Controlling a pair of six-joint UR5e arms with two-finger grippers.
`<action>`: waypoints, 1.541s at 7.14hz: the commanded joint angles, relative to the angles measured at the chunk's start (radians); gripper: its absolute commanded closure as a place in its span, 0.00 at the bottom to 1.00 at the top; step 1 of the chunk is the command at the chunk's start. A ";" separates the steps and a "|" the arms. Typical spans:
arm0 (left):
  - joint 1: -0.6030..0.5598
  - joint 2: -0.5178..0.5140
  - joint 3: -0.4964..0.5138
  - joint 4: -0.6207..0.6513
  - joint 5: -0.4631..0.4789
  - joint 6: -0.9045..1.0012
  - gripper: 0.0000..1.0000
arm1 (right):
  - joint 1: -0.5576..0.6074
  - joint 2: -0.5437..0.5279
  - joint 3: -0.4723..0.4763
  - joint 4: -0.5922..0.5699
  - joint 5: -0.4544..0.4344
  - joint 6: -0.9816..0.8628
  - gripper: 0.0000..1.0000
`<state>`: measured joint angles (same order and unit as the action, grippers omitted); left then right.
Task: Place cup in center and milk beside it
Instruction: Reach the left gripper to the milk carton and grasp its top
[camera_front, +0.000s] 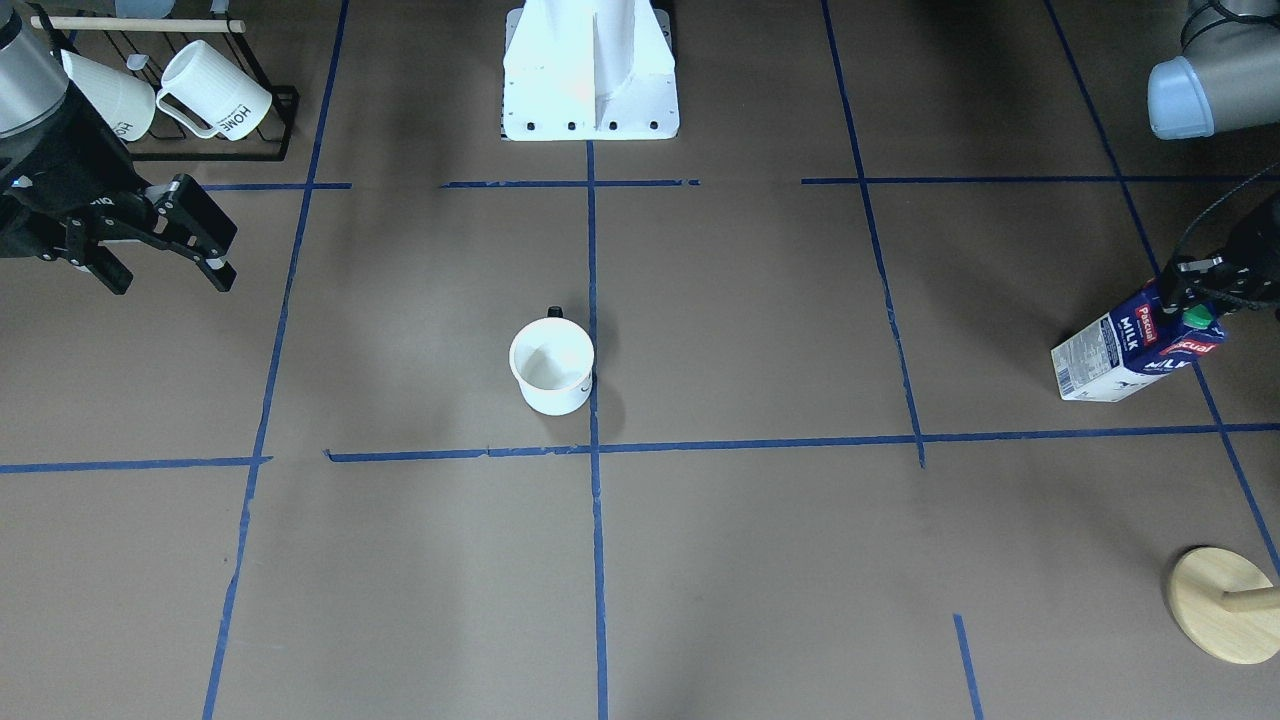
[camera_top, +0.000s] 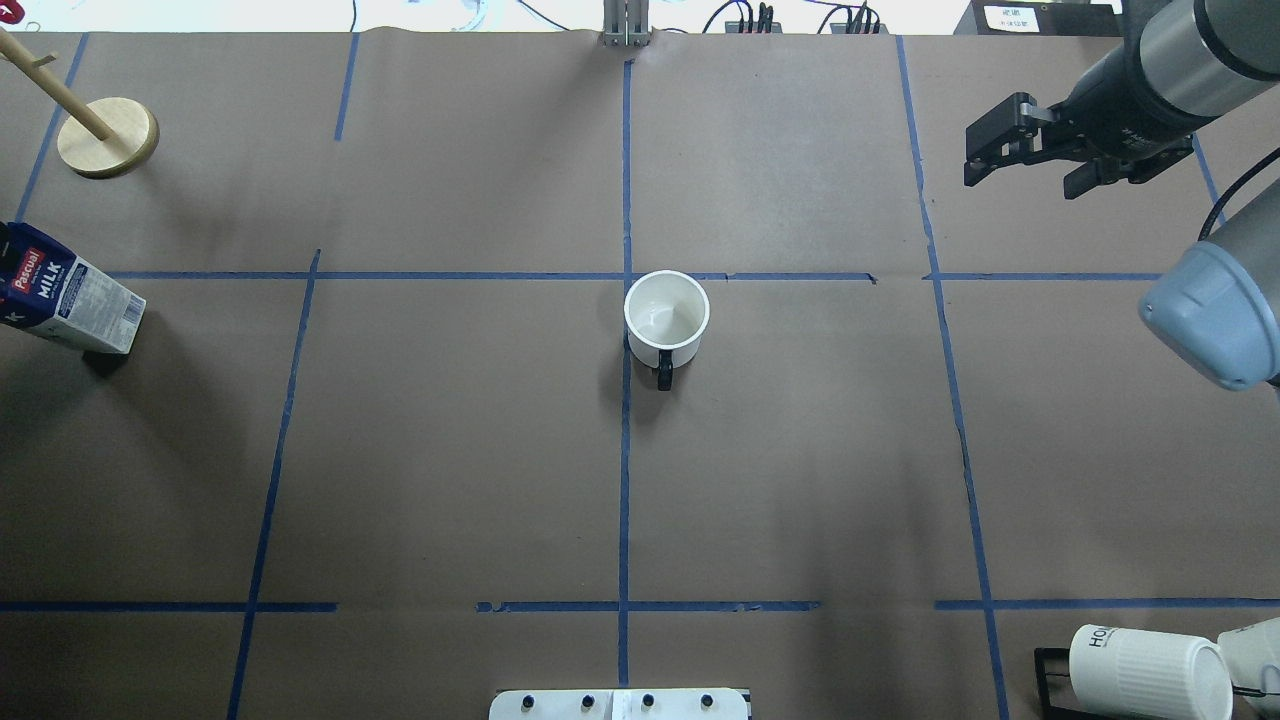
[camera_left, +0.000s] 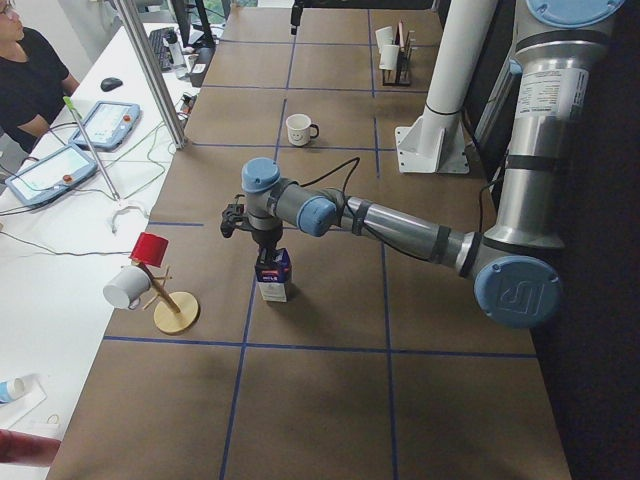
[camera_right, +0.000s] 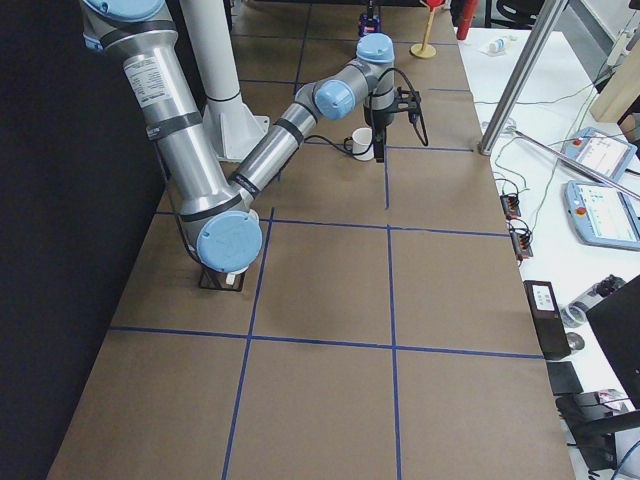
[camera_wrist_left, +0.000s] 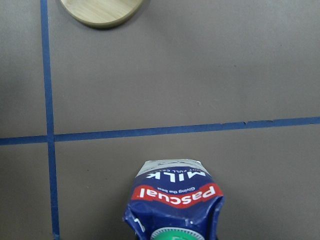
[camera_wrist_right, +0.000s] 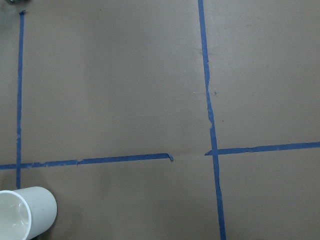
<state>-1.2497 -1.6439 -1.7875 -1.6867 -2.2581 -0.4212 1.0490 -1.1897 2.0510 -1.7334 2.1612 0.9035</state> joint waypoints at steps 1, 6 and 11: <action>-0.010 -0.016 -0.112 0.126 -0.001 -0.001 0.94 | 0.005 -0.001 0.000 0.002 0.003 -0.002 0.00; 0.184 -0.423 -0.207 0.515 0.027 -0.348 0.95 | 0.126 -0.135 0.008 0.000 0.086 -0.254 0.00; 0.421 -0.785 0.046 0.504 0.153 -0.611 0.95 | 0.354 -0.374 -0.056 0.000 0.161 -0.769 0.00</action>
<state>-0.8760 -2.3487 -1.8122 -1.1806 -2.1311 -0.9971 1.3448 -1.5019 2.0303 -1.7334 2.3114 0.2795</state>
